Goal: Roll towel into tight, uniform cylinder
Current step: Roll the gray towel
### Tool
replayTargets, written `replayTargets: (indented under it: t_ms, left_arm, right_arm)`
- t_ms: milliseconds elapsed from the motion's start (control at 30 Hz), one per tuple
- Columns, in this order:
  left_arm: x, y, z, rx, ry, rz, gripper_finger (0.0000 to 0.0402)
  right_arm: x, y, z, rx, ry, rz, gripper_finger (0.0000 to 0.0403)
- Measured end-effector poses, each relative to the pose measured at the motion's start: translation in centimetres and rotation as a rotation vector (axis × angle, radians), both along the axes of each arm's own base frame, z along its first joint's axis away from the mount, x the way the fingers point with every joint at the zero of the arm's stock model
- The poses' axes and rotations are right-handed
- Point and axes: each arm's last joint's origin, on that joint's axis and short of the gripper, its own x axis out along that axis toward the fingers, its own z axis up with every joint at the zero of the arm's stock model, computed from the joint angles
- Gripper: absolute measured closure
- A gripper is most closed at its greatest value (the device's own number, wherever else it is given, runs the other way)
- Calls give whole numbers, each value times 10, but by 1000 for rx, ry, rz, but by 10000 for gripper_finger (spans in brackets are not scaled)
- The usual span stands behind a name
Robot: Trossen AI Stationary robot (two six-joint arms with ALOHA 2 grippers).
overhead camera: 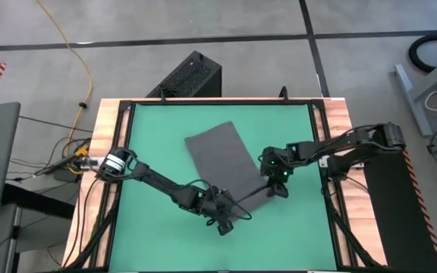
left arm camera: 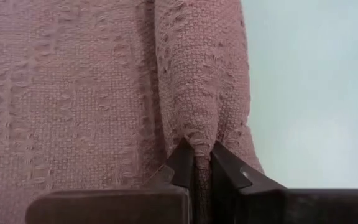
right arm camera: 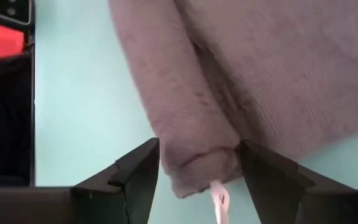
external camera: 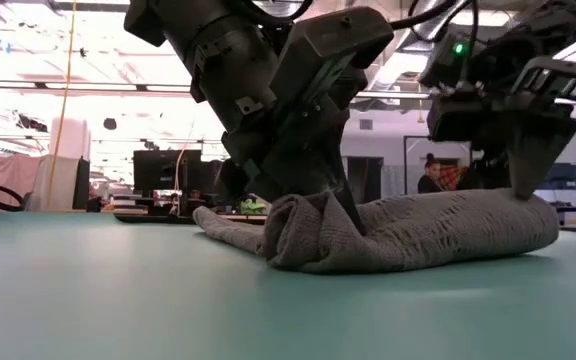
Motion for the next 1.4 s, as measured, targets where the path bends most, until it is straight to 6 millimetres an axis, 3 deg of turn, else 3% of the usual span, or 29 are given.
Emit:
replayTargets:
  t_ms: [200,333,533,700,900,1100,1233,1400]
  left_arm:
    - [-2,1,-3,2,27,-2,395]
    - [-1,0,-2,12,16,-25,396]
    - [0,-3,-3,23,-39,-38,396]
    - [-4,-4,-14,-51,-136,-21,397]
    - [-13,-2,-26,-92,-175,5,394]
    - [-16,-5,-26,-48,-161,-45,339]
    - [-19,-6,-22,-13,-139,-97,295]
    - [-27,-5,-4,63,-121,-143,265]
  right_arm:
    - [-9,16,29,-131,-175,79,155]
    - [-21,41,45,-272,-312,159,155]
    - [-33,85,32,-508,-388,290,155]
    - [-27,103,14,-663,-390,325,155]
    - [-17,98,-9,-763,-292,326,155]
    - [-5,81,-16,-783,-249,280,167]
    - [-1,72,-16,-730,-235,262,216]
    - [3,60,-17,-642,-206,247,312]
